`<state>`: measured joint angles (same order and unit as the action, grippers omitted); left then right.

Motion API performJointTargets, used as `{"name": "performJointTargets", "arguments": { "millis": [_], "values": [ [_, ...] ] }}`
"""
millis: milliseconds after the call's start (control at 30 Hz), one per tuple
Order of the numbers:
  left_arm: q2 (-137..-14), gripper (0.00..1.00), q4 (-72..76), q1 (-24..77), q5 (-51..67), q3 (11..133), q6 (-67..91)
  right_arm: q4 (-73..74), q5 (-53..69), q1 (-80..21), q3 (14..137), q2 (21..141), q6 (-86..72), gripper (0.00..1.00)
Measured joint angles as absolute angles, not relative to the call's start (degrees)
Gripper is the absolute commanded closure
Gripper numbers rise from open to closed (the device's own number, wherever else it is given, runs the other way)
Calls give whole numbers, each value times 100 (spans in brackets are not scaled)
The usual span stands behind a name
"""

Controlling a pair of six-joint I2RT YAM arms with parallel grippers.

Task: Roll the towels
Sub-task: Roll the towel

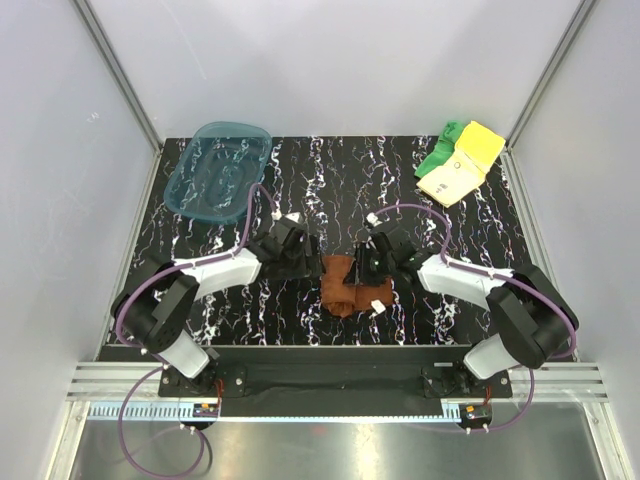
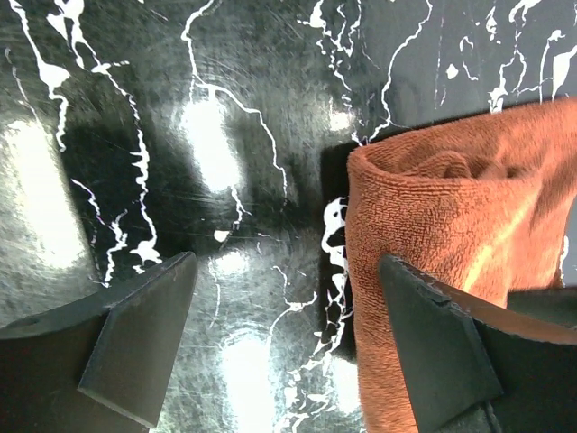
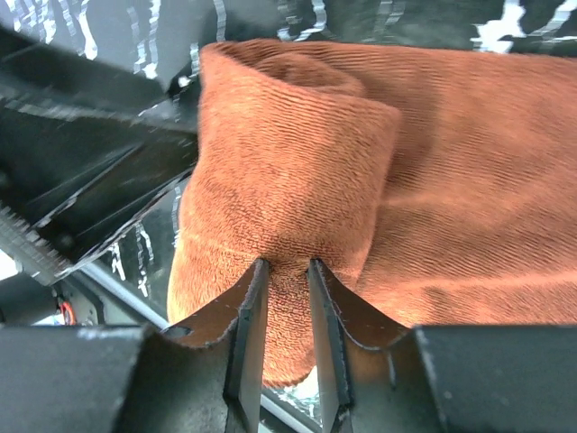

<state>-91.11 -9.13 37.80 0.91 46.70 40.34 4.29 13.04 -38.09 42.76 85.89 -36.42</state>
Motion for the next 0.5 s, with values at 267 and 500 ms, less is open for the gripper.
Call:
{"name": "performJointTargets", "arguments": {
  "millis": [267,500],
  "values": [
    [-9100,10,-1557,4023,86,4899,4200,373,1317,-3614,4117,8589,-3649,70],
    [-9157,10,-2132,4344,54,5419,4329,161,1317,-3459,3876,8586,-3715,70]
  ]
}}
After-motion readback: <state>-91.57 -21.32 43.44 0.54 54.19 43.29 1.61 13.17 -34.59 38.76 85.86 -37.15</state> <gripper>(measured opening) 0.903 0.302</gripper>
